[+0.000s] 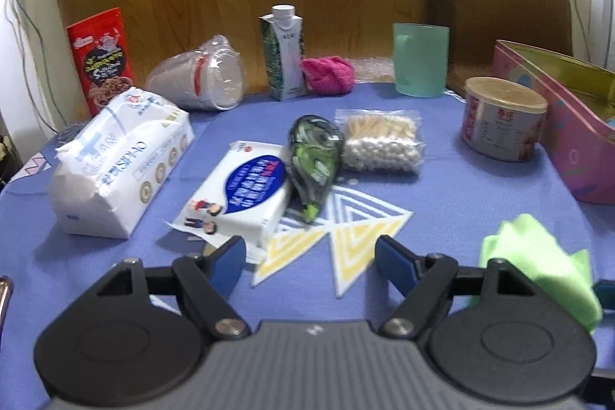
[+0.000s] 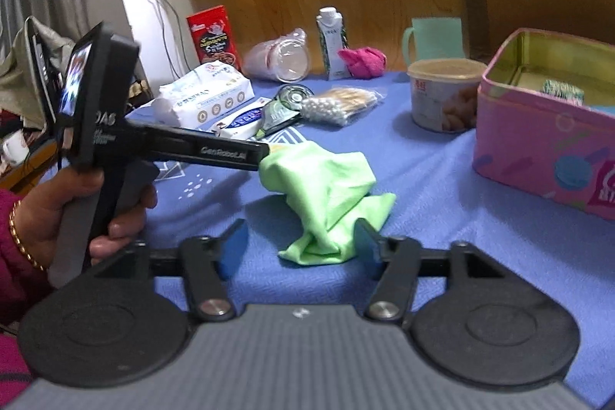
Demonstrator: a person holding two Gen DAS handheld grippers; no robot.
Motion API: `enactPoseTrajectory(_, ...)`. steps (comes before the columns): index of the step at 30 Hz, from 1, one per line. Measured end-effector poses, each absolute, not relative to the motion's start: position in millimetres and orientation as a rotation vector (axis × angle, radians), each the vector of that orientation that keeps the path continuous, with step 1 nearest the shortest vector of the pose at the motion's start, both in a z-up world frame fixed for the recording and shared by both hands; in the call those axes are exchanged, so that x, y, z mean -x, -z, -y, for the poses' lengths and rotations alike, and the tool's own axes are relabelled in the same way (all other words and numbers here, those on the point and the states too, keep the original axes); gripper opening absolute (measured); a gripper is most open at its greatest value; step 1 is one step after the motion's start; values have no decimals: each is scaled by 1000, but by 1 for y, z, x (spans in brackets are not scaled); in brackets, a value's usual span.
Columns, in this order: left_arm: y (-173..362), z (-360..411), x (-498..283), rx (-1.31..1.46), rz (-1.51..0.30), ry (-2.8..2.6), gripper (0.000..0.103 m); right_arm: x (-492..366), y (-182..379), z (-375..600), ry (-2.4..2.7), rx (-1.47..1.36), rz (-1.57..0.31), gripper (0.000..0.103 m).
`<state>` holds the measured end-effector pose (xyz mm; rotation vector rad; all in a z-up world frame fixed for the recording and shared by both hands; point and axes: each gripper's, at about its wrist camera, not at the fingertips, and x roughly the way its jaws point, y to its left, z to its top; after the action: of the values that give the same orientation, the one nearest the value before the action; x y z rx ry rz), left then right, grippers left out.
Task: Organize soft objects
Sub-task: 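Grasp the light-green cloth with the right tool and lift, then carry the cloth into the pink tin and open the right tool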
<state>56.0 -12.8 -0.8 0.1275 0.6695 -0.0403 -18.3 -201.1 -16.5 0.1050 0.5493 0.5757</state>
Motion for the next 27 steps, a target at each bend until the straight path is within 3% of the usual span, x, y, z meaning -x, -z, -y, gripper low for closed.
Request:
enactPoseTrajectory(4,-5,23,-52,-115,-694,95,78,20,15,206,-542,-82,-519,74)
enactPoseTrajectory(9,-22,29,-41,15,-718,301,79,12,21,217,-491,-103,-556,75)
enactPoseTrajectory(12,-23,41,-37,24,-746,406,73,10,23,217,-492,-113,-563,74)
enactPoseTrajectory(14,-14,51,-39,6,-795,436,56,10,23,213,-500,-103,-566,59)
enactPoseTrajectory(15,-9,55,-42,2,-827,443,47,9,23,211,-508,-95,-570,44)
enactPoseTrajectory(16,-7,58,-41,-5,-813,434,44,9,23,207,-513,-85,-569,23)
enactPoseTrajectory(17,-7,62,-41,-19,-821,441,40,8,23,205,-523,-81,-571,15)
enactPoseTrajectory(19,-12,70,-43,-12,-839,489,20,6,22,204,-529,-90,-561,10)
enactPoseTrajectory(27,-78,137,-62,-82,-650,632,21,13,-13,238,-337,-75,-296,10)
